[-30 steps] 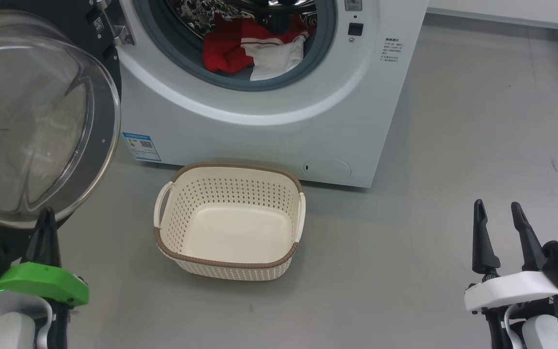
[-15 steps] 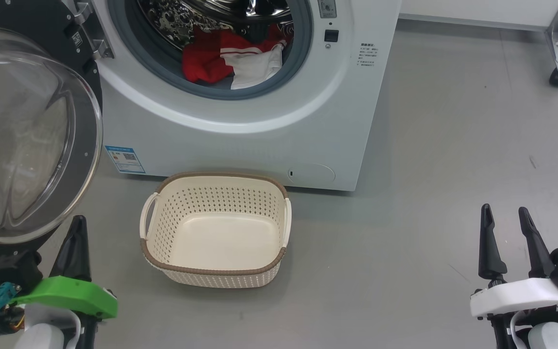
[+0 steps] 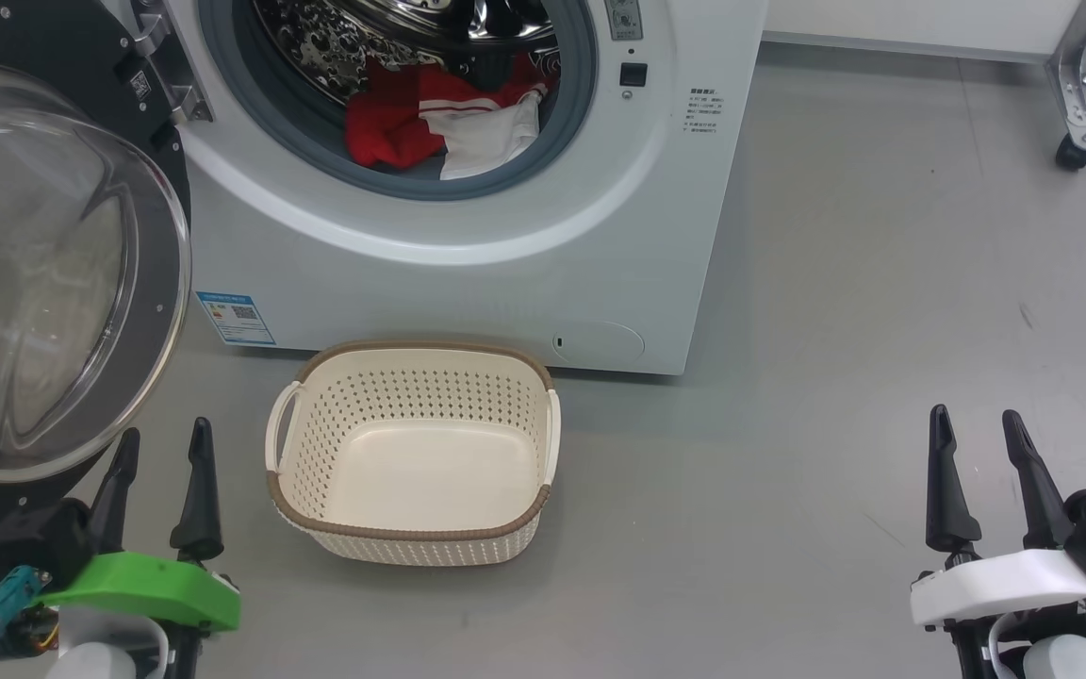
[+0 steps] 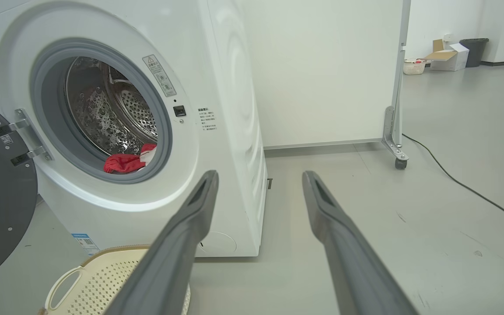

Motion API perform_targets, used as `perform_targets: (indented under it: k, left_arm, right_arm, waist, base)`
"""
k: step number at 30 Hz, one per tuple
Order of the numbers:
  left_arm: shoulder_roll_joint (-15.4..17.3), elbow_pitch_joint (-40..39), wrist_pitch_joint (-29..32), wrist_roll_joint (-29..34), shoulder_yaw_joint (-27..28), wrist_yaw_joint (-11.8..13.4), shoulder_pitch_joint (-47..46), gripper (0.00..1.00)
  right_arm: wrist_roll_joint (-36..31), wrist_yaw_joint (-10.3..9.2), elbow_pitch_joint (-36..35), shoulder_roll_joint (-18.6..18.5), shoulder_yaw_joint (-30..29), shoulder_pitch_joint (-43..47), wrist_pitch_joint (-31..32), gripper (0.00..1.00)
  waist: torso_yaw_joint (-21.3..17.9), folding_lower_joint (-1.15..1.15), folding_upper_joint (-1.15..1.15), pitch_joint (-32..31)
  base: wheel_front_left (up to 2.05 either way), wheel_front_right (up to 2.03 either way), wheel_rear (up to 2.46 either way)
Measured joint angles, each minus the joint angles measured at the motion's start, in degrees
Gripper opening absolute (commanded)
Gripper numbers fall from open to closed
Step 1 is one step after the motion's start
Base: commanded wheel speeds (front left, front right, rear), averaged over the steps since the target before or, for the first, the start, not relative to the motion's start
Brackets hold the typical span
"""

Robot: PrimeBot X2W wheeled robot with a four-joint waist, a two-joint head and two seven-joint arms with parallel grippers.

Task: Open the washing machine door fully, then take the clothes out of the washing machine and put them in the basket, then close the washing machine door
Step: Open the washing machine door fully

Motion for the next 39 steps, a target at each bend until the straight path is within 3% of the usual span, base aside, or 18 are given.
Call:
perform_targets:
  k: [39]
  left_arm:
    - [-0.5, -2.9, 0.0, 2.9, -0.3, 0.0, 3.8, 1.00]
  right_arm:
    - [-0.1, 0.20, 0.0, 0.1, 0.4, 0.8, 0.0, 1.00]
  waist:
    - [-0.4, 0.00, 0.00, -0.8]
  base:
    - [0.00, 0.00, 0.00]
